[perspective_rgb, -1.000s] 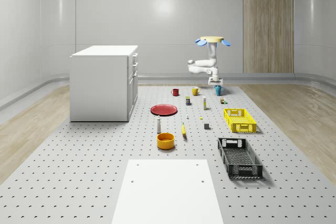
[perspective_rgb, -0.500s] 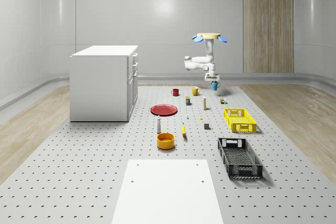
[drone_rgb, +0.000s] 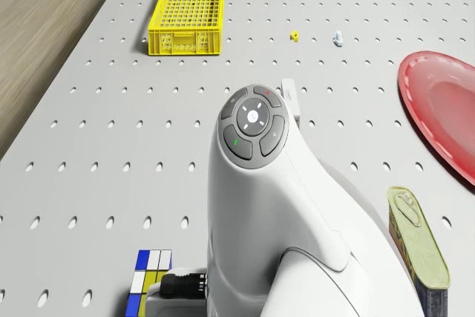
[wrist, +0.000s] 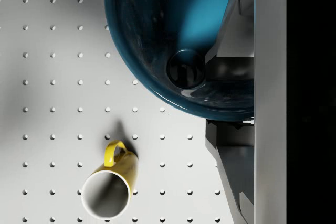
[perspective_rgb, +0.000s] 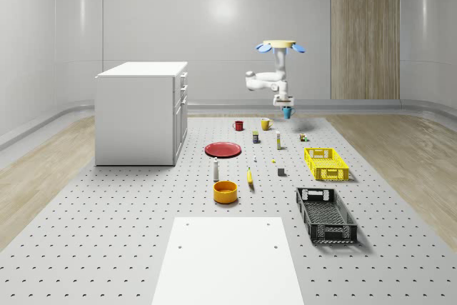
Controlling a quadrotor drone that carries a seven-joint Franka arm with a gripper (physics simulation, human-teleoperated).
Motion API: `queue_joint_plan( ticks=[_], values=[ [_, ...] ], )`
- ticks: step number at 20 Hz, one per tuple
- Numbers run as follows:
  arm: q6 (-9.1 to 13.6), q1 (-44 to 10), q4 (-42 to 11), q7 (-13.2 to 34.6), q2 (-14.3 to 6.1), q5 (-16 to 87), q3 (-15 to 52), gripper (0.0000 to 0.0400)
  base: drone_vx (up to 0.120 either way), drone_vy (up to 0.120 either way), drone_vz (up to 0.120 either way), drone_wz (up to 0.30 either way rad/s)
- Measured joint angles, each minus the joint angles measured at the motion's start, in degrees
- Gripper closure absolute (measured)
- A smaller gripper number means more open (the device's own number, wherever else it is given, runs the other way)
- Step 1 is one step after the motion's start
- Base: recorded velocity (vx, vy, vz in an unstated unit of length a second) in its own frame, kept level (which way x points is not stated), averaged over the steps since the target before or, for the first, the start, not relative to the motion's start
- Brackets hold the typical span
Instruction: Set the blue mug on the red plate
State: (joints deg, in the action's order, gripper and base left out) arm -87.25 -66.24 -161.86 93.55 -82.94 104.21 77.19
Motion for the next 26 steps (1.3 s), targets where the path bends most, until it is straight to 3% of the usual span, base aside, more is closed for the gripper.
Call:
queue_joint_plan(
  ticks=[9,26],
  values=[
    [-1.0,-0.3,0.1,0.2,-1.1,-0.5,0.2,0.0300,0.120,-0.120,0.084,0.000],
    [-2.7,-0.7,0.1,0.6,-2.9,-1.2,0.4,0.0300,0.120,-0.120,0.000,0.000]
  ],
)
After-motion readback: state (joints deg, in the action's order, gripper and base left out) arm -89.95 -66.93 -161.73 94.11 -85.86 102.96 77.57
